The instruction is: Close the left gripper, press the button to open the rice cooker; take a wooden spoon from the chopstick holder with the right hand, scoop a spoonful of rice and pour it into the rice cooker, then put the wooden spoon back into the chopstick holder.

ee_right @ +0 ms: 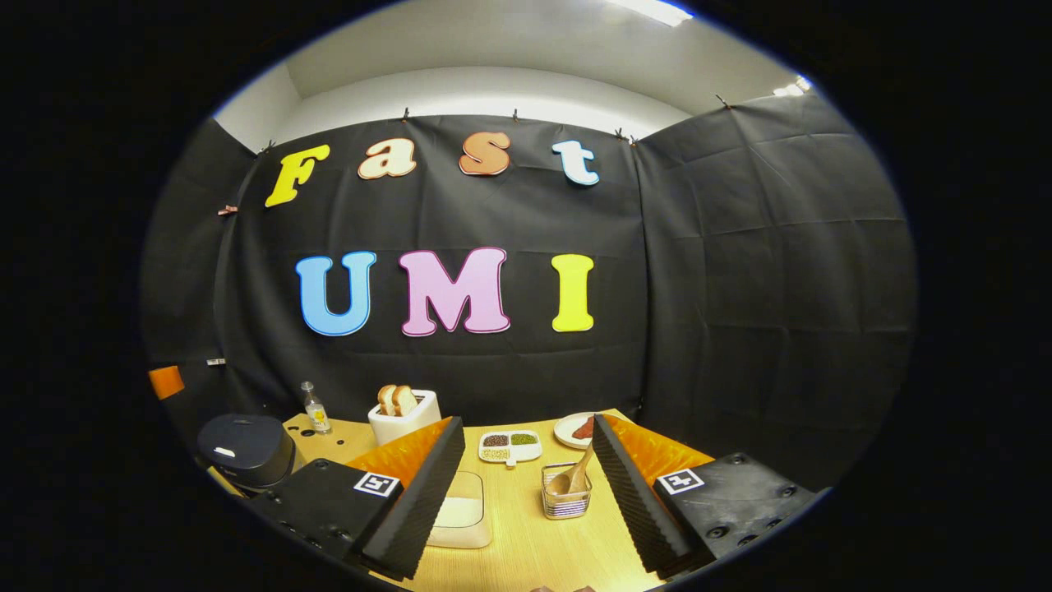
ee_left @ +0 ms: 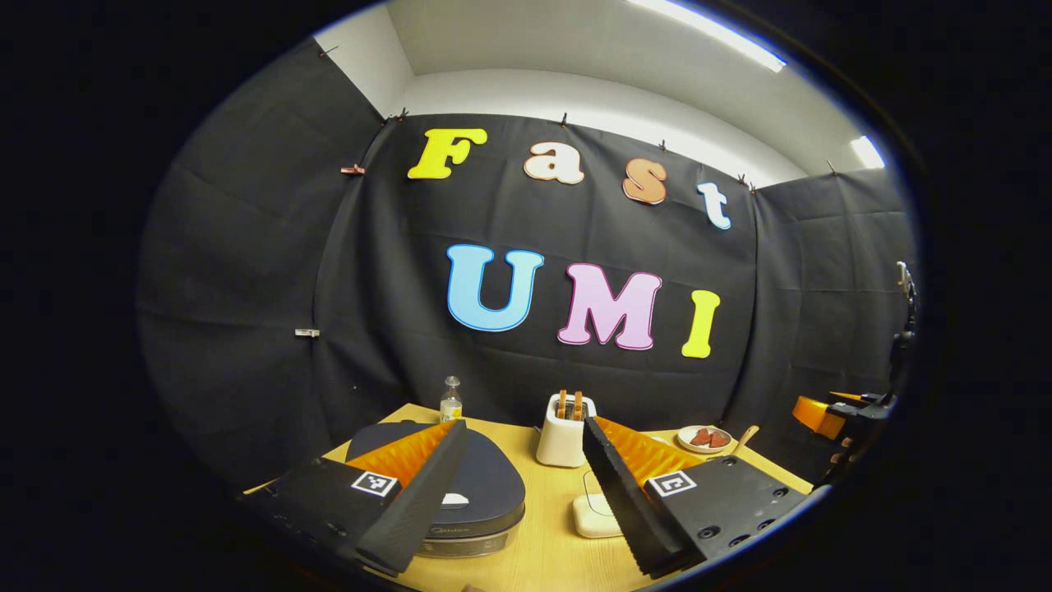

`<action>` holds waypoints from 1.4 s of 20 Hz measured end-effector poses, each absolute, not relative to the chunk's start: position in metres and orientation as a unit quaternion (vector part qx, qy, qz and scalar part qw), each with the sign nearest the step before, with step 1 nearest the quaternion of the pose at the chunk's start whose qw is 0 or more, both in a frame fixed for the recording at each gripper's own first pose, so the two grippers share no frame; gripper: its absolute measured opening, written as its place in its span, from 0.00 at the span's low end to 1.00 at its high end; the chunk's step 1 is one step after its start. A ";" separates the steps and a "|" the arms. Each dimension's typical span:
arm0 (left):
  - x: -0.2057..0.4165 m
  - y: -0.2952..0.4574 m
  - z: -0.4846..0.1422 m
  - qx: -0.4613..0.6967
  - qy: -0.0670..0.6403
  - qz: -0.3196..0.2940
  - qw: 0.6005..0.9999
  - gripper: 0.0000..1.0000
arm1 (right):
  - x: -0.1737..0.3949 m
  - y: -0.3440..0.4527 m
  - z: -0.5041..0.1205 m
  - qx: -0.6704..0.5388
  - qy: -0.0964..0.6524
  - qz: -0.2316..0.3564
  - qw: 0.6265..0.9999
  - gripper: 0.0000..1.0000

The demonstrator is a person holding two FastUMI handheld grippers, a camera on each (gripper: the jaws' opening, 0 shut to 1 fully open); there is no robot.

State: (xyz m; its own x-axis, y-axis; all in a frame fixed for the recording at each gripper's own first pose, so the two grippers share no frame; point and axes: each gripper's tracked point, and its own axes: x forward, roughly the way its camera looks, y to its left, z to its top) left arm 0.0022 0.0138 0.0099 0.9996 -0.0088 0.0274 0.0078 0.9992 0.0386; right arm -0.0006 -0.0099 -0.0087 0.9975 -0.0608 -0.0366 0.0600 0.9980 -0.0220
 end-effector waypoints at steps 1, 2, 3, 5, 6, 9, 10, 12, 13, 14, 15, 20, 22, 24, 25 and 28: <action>0.001 0.014 0.014 0.017 -0.018 -0.004 1.000 0.95 | -0.003 -0.007 -0.010 -0.009 0.020 -0.027 0.999 0.98; 0.001 0.018 0.014 0.016 -0.020 -0.003 1.000 0.94 | -0.003 -0.007 -0.009 -0.008 0.022 -0.026 0.999 0.98; 0.001 0.019 0.014 0.016 -0.018 -0.001 1.000 0.94 | -0.005 -0.008 -0.010 -0.010 0.022 -0.028 0.999 0.98; 0.001 0.025 0.009 0.017 -0.011 0.008 1.000 0.94 | -0.006 -0.009 -0.011 -0.011 0.024 -0.029 0.999 0.98; 0.002 0.031 0.011 0.016 -0.012 0.012 1.000 0.92 | -0.007 -0.008 -0.012 -0.011 0.027 -0.029 0.999 0.98; 0.002 0.037 0.013 0.020 -0.013 0.013 1.000 0.85 | -0.011 -0.010 -0.018 -0.015 0.037 -0.030 0.999 0.98; 0.003 0.040 0.015 0.021 -0.010 0.013 1.000 0.82 | -0.013 -0.011 -0.017 -0.014 0.037 -0.031 0.999 0.98; 0.007 0.043 0.015 0.012 0.004 0.002 1.000 0.67 | -0.016 -0.012 -0.018 -0.012 0.039 -0.033 0.999 0.98; 0.011 0.047 0.012 0.002 0.017 -0.003 1.000 0.69 | -0.018 -0.013 -0.018 -0.011 0.040 -0.035 0.999 0.98; 0.013 0.052 0.011 -0.009 0.028 -0.003 1.000 0.65 | -0.019 -0.014 -0.018 -0.011 0.040 -0.037 0.998 0.98; 0.018 0.059 0.007 -0.023 0.039 0.000 0.999 0.63 | -0.020 -0.015 -0.018 -0.011 0.039 -0.039 0.998 0.98; 0.037 0.096 -0.013 -0.042 0.090 0.029 0.995 0.20 | -0.032 -0.023 -0.018 -0.014 0.045 -0.051 0.998 0.98; 0.043 0.107 -0.016 -0.041 0.101 0.043 0.993 0.07 | -0.036 -0.028 -0.022 -0.016 0.055 -0.057 0.997 0.98; 0.049 0.110 -0.022 -0.043 0.116 0.042 0.991 0.07 | -0.040 -0.033 -0.021 -0.014 0.061 -0.065 0.996 0.98; 0.056 0.117 -0.025 -0.043 0.124 0.049 0.990 0.07 | -0.042 -0.036 -0.021 -0.012 0.062 -0.069 0.996 0.98; 0.066 0.110 -0.047 -0.060 0.167 0.030 0.984 0.06 | -0.047 -0.045 -0.022 -0.024 0.062 -0.084 0.994 0.98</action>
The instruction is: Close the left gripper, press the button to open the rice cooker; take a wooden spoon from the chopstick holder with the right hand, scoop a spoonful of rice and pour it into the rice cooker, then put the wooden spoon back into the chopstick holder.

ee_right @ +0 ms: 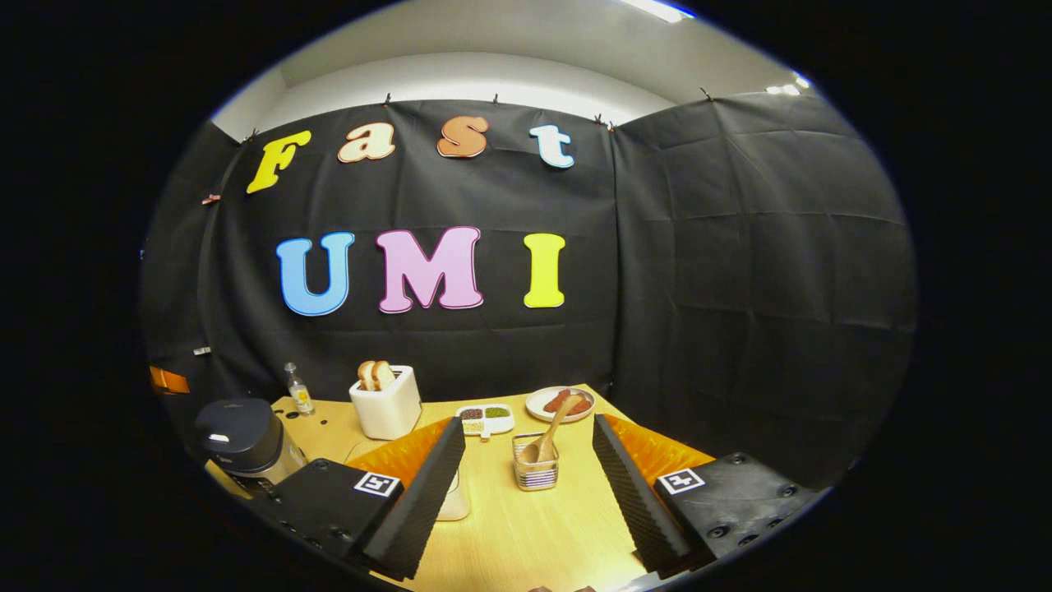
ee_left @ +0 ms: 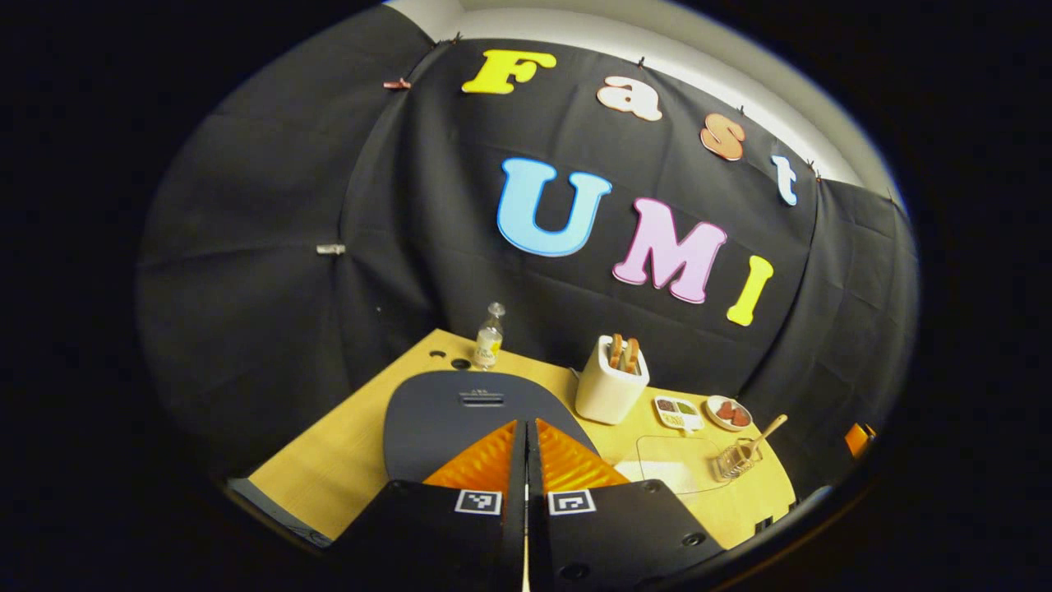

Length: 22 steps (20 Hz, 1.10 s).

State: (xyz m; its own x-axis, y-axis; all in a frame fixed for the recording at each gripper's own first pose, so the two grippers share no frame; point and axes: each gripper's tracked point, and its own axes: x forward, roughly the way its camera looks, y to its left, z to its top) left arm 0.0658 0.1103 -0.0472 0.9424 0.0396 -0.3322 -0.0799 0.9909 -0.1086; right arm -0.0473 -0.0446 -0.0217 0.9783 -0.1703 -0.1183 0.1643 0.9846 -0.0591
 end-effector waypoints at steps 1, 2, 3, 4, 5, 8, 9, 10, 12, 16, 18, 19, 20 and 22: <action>0.070 0.109 -0.059 -0.061 0.185 0.028 0.980 0.06 | -0.049 -0.045 -0.024 -0.027 0.065 -0.085 0.994 0.98; 0.073 0.113 -0.068 -0.051 0.202 0.038 0.977 0.06 | -0.051 -0.045 -0.026 -0.025 0.070 -0.084 0.994 0.98; 0.079 0.114 -0.077 -0.041 0.215 0.043 0.975 0.07 | -0.052 -0.044 -0.028 -0.023 0.073 -0.083 0.994 0.98; 0.079 0.110 -0.083 -0.037 0.226 0.036 0.973 0.06 | -0.053 -0.046 -0.031 -0.023 0.077 -0.086 0.993 0.98; 0.077 0.107 -0.092 -0.034 0.239 0.034 0.970 0.07 | -0.054 -0.050 -0.035 -0.026 0.081 -0.091 0.992 0.98; 0.075 0.102 -0.113 -0.050 0.267 0.033 0.962 0.06 | -0.052 -0.051 -0.042 -0.021 0.093 -0.089 0.991 0.98; 0.074 0.101 -0.118 -0.058 0.273 0.035 0.960 0.07 | -0.050 -0.053 -0.043 -0.018 0.096 -0.088 0.991 0.98; 0.074 0.101 -0.123 -0.062 0.276 0.040 0.958 0.06 | -0.047 -0.056 -0.044 -0.016 0.097 -0.087 0.991 0.98; 0.074 0.101 -0.132 -0.069 0.283 0.048 0.955 0.09 | -0.041 -0.061 -0.046 -0.011 0.098 -0.083 0.992 0.98; 0.070 0.104 -0.134 -0.085 0.286 0.064 0.952 0.07 | -0.020 -0.068 -0.054 -0.011 0.110 -0.063 0.992 0.98; 0.070 0.104 -0.134 -0.102 0.285 0.073 0.950 0.07 | -0.005 -0.071 -0.054 -0.007 0.113 -0.052 0.992 0.98; 0.069 0.103 -0.134 -0.102 0.283 0.075 0.951 0.07 | 0.003 -0.072 -0.056 -0.005 0.115 -0.045 0.992 0.98; 0.069 0.103 -0.139 -0.101 0.287 0.080 0.949 0.07 | 0.011 -0.073 -0.056 -0.003 0.115 -0.039 0.993 0.98; 0.068 0.104 -0.139 -0.090 0.285 0.094 0.950 0.07 | 0.025 -0.077 -0.059 0.000 0.116 -0.030 0.993 0.98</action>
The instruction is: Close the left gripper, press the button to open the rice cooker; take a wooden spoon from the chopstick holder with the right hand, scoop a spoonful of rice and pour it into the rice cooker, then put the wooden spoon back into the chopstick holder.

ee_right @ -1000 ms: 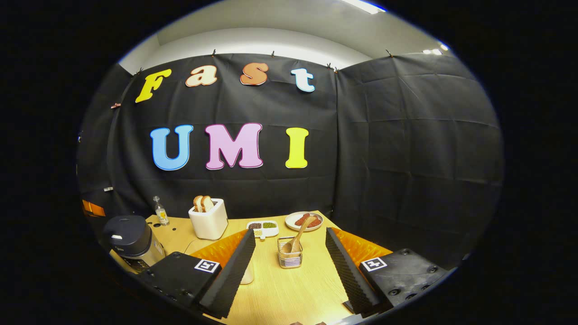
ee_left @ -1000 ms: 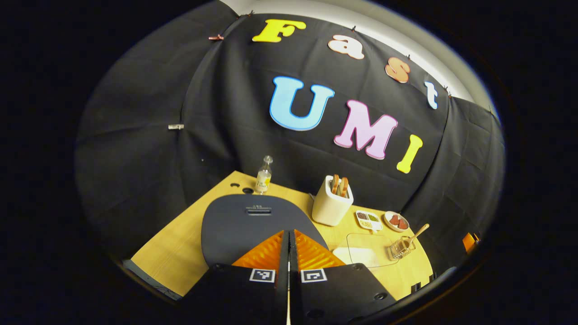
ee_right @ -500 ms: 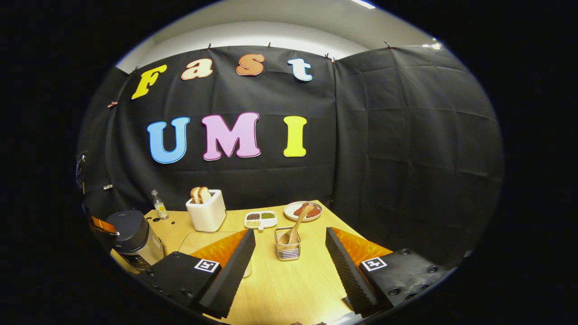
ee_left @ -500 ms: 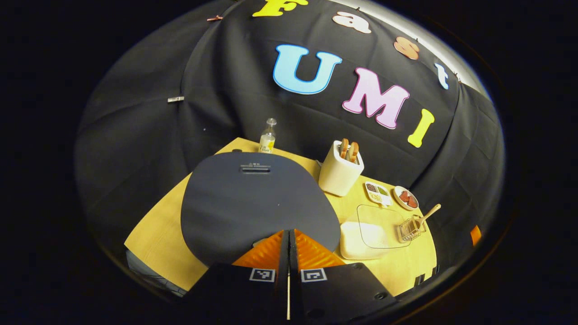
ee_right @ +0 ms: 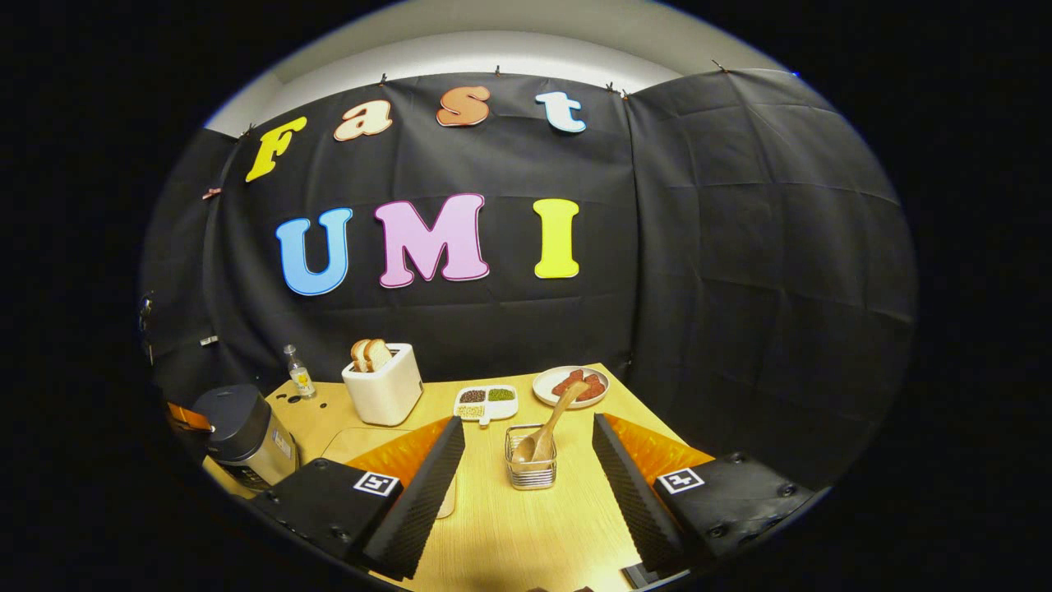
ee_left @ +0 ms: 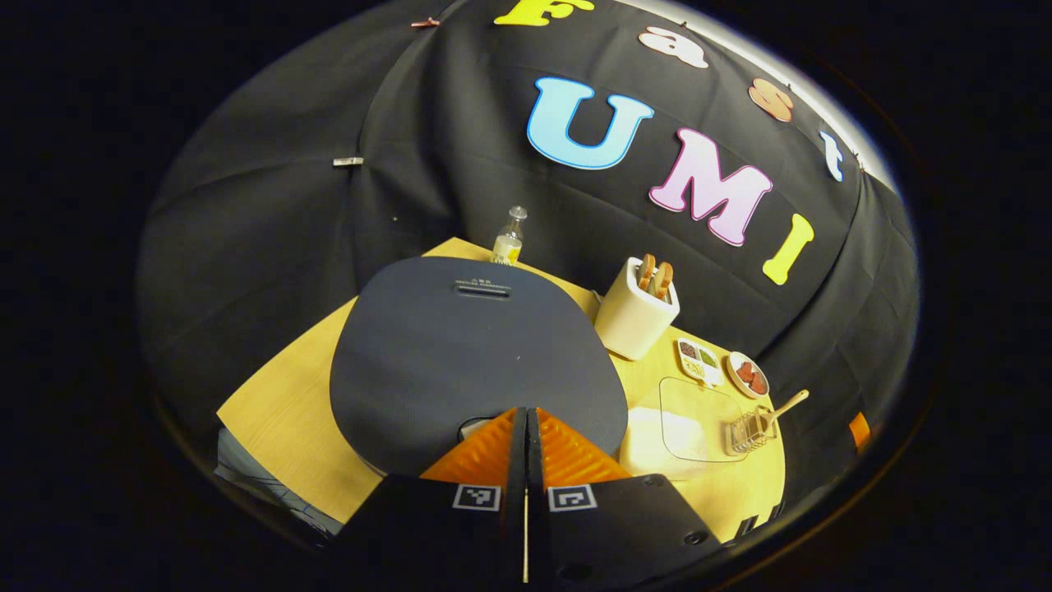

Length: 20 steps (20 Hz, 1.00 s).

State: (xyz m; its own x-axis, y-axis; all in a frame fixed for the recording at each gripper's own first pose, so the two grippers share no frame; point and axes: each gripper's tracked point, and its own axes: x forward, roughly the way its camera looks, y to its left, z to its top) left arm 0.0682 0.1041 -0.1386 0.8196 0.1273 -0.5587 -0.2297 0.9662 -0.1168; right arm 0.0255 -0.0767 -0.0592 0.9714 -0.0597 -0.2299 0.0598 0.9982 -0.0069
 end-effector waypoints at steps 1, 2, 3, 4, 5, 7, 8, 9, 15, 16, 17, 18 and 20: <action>0.071 0.104 -0.137 -0.082 0.285 0.102 0.950 0.07 | 0.031 -0.079 -0.062 0.004 0.118 -0.027 0.993 0.98; 0.070 0.104 -0.135 -0.080 0.281 0.111 0.950 0.07 | 0.036 -0.080 -0.066 0.009 0.121 -0.023 0.992 0.98; 0.071 0.104 -0.129 -0.084 0.271 0.123 0.951 0.07 | 0.043 -0.082 -0.069 0.015 0.124 -0.021 0.992 0.98; 0.069 0.103 -0.121 -0.089 0.255 0.137 0.953 0.07 | 0.048 -0.084 -0.071 0.018 0.125 -0.017 0.992 0.98; 0.072 0.101 -0.112 -0.089 0.232 0.146 0.958 0.05 | 0.055 -0.087 -0.075 0.020 0.125 -0.014 0.992 0.98; 0.076 0.098 -0.067 -0.073 0.160 0.163 0.971 0.07 | 0.068 -0.094 -0.078 0.021 0.124 -0.010 0.992 0.98; 0.076 0.099 -0.042 -0.057 0.122 0.180 0.974 0.07 | 0.075 -0.099 -0.080 0.024 0.122 -0.009 0.992 0.98; 0.074 0.100 -0.022 -0.042 0.090 0.195 0.976 0.07 | 0.081 -0.103 -0.082 0.026 0.121 -0.006 0.992 0.98; 0.057 0.072 0.020 -0.040 0.017 0.215 0.976 0.09 | 0.129 -0.128 -0.103 0.038 0.130 -0.011 0.991 0.98; 0.052 0.066 0.018 -0.038 0.017 0.213 0.976 0.09 | 0.136 -0.132 -0.105 0.043 0.132 -0.014 0.990 0.98; 0.050 0.060 0.014 -0.033 0.019 0.210 0.977 0.22 | 0.143 -0.134 -0.109 0.048 0.135 -0.017 0.989 0.98; 0.046 0.054 0.011 -0.025 0.023 0.207 0.978 0.33 | 0.151 -0.137 -0.114 0.053 0.140 -0.021 0.989 0.98; 0.040 0.045 0.001 -0.010 0.035 0.207 0.978 0.51 | 0.165 -0.142 -0.128 0.066 0.153 -0.030 0.986 0.98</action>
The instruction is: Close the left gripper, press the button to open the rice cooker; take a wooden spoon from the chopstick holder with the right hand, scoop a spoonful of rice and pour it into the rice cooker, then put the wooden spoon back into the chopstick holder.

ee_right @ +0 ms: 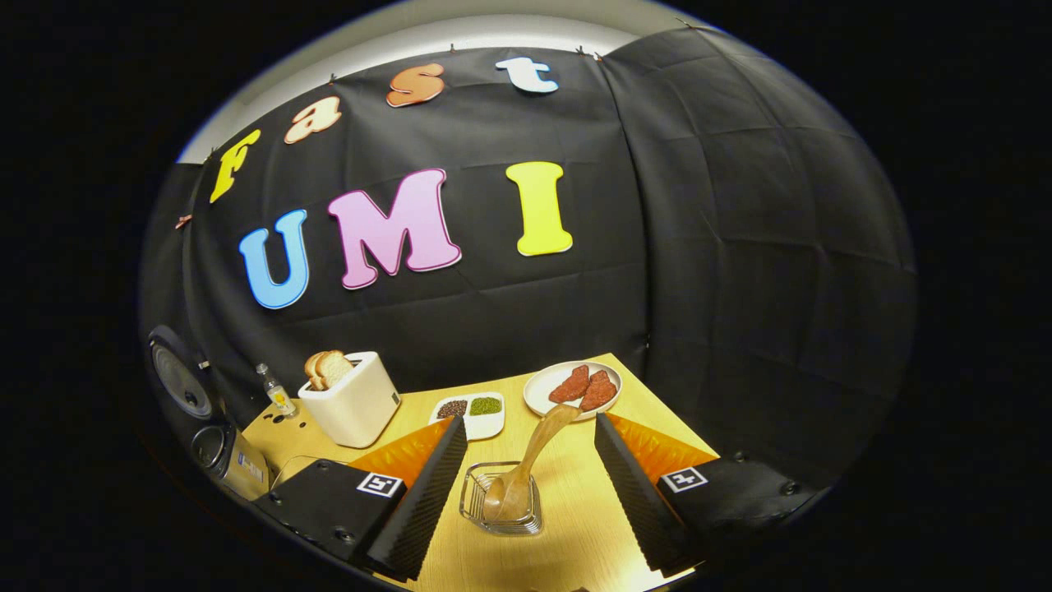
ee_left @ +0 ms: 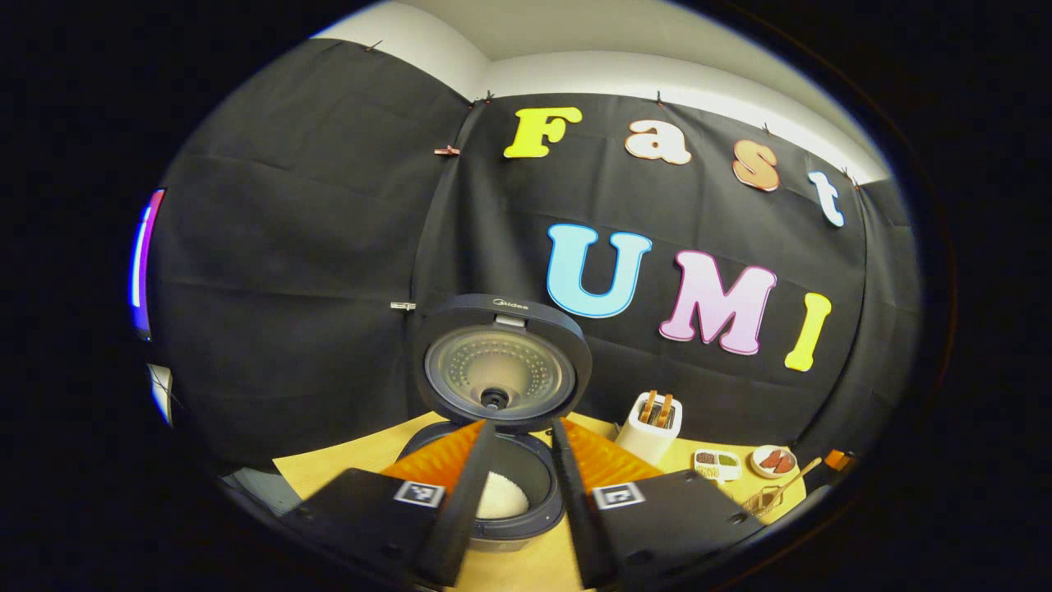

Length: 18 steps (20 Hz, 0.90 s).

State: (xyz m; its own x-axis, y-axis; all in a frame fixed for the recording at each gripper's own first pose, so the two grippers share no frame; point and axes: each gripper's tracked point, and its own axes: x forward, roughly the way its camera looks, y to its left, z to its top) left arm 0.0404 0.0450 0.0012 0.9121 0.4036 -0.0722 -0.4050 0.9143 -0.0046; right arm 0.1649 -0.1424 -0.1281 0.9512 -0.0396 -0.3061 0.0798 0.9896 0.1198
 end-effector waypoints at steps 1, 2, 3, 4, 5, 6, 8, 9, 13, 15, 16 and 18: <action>0.041 0.042 -0.002 -0.005 0.040 0.206 0.978 0.65 | 0.171 -0.143 -0.133 0.073 0.159 -0.034 0.984 0.98; 0.042 0.037 -0.005 -0.004 0.044 0.207 0.977 0.79 | 0.178 -0.145 -0.139 0.080 0.166 -0.039 0.982 0.98; 0.040 0.034 -0.009 -0.005 0.049 0.212 0.976 0.93 | 0.181 -0.147 -0.145 0.086 0.172 -0.042 0.980 0.99; 0.039 0.032 -0.011 -0.006 0.052 0.218 0.975 0.95 | 0.186 -0.148 -0.152 0.093 0.179 -0.043 0.979 0.98; 0.038 0.028 -0.014 -0.007 0.056 0.221 0.974 0.95 | 0.190 -0.147 -0.158 0.100 0.185 -0.044 0.977 0.98; 0.038 0.024 -0.015 -0.007 0.059 0.222 0.973 0.95 | 0.195 -0.146 -0.165 0.106 0.192 -0.044 0.975 0.99; 0.038 0.016 -0.021 -0.006 0.069 0.222 0.973 0.95 | 0.204 -0.145 -0.181 0.118 0.210 -0.046 0.969 0.98; 0.038 0.014 -0.025 -0.004 0.074 0.224 0.972 0.95 | 0.205 -0.145 -0.189 0.124 0.221 -0.047 0.966 0.98; 0.037 0.004 -0.046 -0.009 0.105 0.227 0.968 0.95 | 0.222 -0.144 -0.218 0.161 0.257 -0.051 0.952 0.99; 0.036 0.001 -0.055 -0.013 0.118 0.230 0.966 0.95 | 0.233 -0.146 -0.227 0.177 0.262 -0.057 0.947 0.96; 0.036 -0.002 -0.057 -0.016 0.124 0.230 0.965 0.95 | 0.237 -0.144 -0.229 0.187 0.263 -0.058 0.945 0.95; 0.035 -0.007 -0.062 -0.016 0.130 0.229 0.965 0.95 | 0.245 -0.138 -0.239 0.211 0.274 -0.058 0.936 0.82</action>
State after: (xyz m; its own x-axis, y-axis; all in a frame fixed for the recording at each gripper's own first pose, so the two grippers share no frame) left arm 0.0354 -0.0066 -0.0616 0.8613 0.4375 -0.2583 -0.4460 0.8946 0.0282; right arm 0.2452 -0.1376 -0.2393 0.8426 0.0068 -0.5384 0.2244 0.9046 0.3625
